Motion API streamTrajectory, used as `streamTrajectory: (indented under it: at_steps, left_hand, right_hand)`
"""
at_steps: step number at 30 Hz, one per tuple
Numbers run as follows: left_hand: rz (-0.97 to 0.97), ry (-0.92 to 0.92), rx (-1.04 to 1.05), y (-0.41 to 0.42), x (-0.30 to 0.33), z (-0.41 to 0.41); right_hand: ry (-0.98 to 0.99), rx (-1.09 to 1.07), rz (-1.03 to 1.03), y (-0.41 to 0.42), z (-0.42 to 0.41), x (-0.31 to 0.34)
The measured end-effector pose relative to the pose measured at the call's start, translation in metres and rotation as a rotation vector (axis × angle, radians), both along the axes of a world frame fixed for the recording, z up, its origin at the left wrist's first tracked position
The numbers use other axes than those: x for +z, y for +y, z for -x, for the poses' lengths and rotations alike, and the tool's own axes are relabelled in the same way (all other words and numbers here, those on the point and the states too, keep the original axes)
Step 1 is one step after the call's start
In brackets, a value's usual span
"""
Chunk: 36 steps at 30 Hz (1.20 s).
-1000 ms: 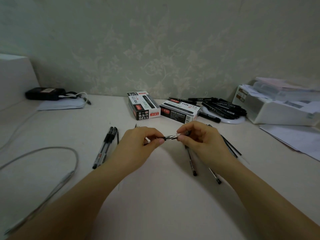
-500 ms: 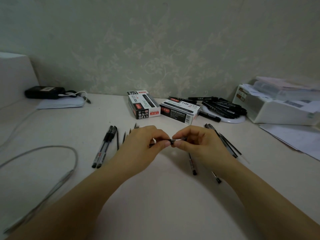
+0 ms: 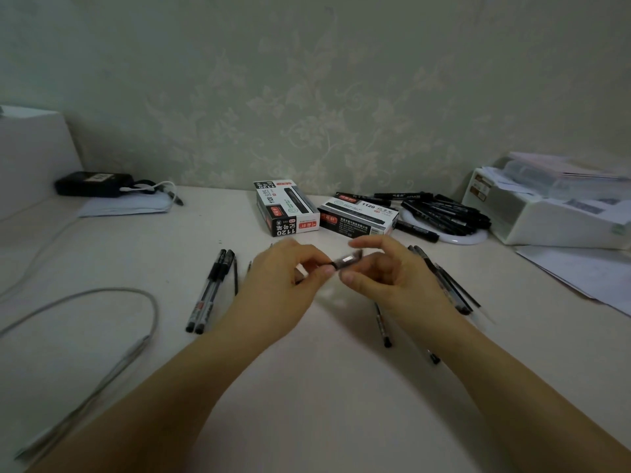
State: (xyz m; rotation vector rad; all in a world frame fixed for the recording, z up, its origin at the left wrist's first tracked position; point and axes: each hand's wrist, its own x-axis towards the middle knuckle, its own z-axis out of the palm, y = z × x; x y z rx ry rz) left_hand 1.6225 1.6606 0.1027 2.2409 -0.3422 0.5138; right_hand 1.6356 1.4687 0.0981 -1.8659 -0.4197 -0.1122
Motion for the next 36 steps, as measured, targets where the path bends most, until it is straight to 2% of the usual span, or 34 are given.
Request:
streamTrajectory:
  at_steps: [4, 8, 14, 20, 26, 28, 30, 32, 33, 36]
  left_hand:
    - [-0.01, 0.032, 0.356, 0.036, 0.009, -0.014]
    - [-0.116, 0.178, 0.555, 0.078, 0.001, -0.029]
    - [-0.205, 0.318, 0.617, 0.096, -0.019, -0.04]
    - [-0.264, 0.324, 0.625, 0.094, -0.018, -0.041]
    - [-0.306, 0.359, 0.616, 0.09, -0.014, -0.035]
    - [-0.309, 0.287, 0.622, 0.085, -0.008, -0.031]
    - [-0.26, 0.126, 0.564, 0.072, 0.002, -0.025]
    - [-0.143, 0.048, 0.422, 0.053, 0.01, -0.019]
    - [-0.036, 0.088, 0.323, 0.042, 0.011, -0.016]
    - [0.406, 0.384, -0.038, 0.011, 0.007, -0.003]
  right_hand:
    - [-0.156, -0.288, 0.223, -0.005, -0.003, -0.002]
    - [-0.169, -0.356, 0.348, -0.01, -0.004, -0.003]
    - [-0.141, -0.424, 0.456, -0.016, -0.004, -0.002]
    - [-0.146, -0.465, 0.565, -0.014, -0.001, -0.002]
    - [-0.101, -0.433, 0.818, -0.008, 0.005, -0.006]
    - [-0.08, -0.429, 0.866, -0.005, 0.006, -0.004]
    - [-0.075, -0.434, 0.878, -0.003, 0.006, -0.002]
    - [-0.094, -0.442, 0.792, -0.003, 0.006, 0.0]
    - [-0.109, -0.445, 0.705, -0.003, 0.006, 0.001]
    - [-0.045, -0.339, 0.323, 0.001, 0.008, 0.005]
